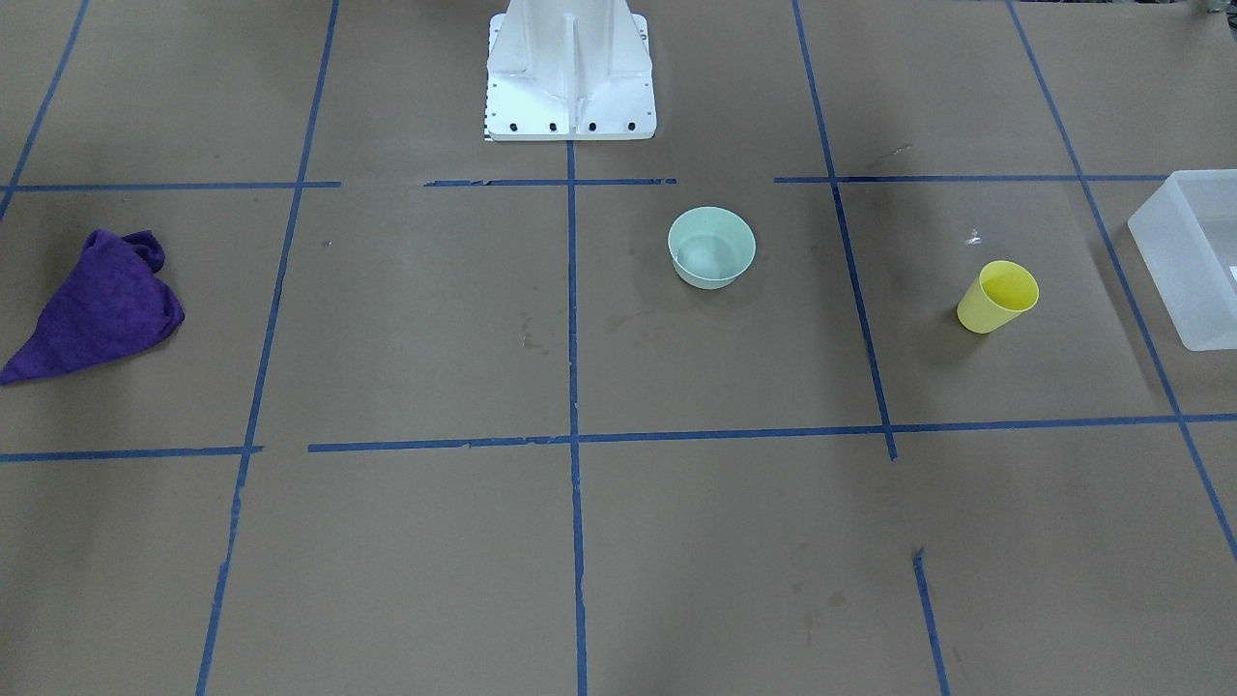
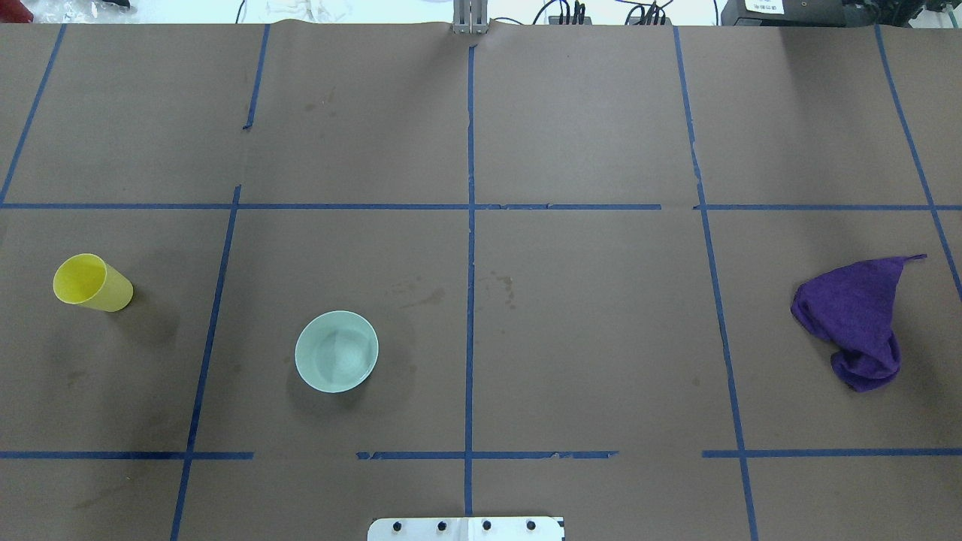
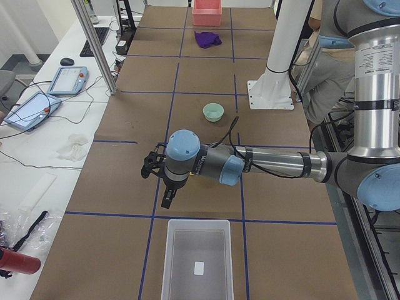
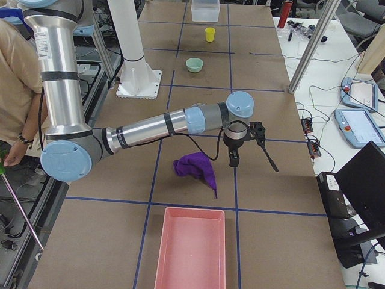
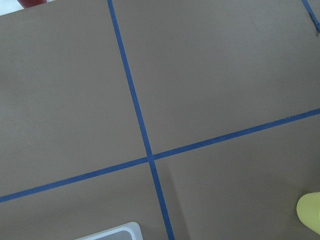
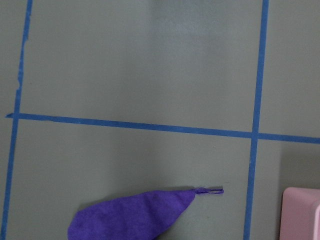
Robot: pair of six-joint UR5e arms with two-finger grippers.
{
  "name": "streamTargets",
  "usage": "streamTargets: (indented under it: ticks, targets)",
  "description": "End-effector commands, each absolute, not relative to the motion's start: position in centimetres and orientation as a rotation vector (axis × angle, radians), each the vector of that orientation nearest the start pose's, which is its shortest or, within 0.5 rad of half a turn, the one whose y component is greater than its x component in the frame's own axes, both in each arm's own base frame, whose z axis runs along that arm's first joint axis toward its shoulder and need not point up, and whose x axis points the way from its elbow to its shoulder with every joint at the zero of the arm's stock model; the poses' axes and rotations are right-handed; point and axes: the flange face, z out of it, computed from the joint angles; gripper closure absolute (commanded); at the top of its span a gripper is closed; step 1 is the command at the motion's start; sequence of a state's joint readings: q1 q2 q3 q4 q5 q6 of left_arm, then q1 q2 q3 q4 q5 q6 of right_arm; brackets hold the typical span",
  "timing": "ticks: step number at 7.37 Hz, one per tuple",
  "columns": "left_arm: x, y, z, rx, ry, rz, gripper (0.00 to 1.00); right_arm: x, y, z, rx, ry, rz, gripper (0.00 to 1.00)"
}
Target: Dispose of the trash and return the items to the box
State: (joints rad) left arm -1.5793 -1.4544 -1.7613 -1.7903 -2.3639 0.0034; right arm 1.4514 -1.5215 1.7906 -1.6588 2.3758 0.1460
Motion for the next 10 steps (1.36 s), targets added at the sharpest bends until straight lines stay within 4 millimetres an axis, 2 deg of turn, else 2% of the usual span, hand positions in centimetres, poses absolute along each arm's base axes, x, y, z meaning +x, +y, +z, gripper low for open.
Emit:
streamTargets:
  ticks: [1,2,4,5,6,7,8,10]
  targets:
    - [-6.0,-44.2,59.2,0.234,0.789,0.119,0.0,0.3,-50.1,54.4,0.068,-0.819,-0.051,0.0]
    - [-5.6,-44.5,59.7,0.228,0.782,0.126,0.0,0.2,-50.1,54.3,0.065,-0.821,-0.045,0.0]
    - [-4.8,-44.5,59.5,0.238,0.795,0.151,0.0,0.1,-49.9,54.3,0.062,-0.825,-0.041,0.0]
    - [-2.9,-44.8,58.7,0.271,0.816,0.214,0.0,0.1,-50.0,54.8,0.054,-0.823,-0.04,0.0]
    - [2.2,-45.0,57.9,0.234,0.856,0.236,0.0,0.0,-50.1,54.5,0.077,-0.827,-0.054,0.0]
    - [6.2,-44.9,56.5,0.216,0.894,0.19,0.0,-0.1,-49.6,54.8,0.129,-0.834,-0.075,0.0]
    - [9.5,-44.4,55.7,0.217,0.939,0.15,0.0,-0.8,-49.7,55.0,0.142,-0.839,-0.097,0.0]
    - [12.7,-44.2,56.3,0.135,0.935,0.061,0.0,-2.1,-49.6,55.3,0.127,-0.844,-0.119,0.0]
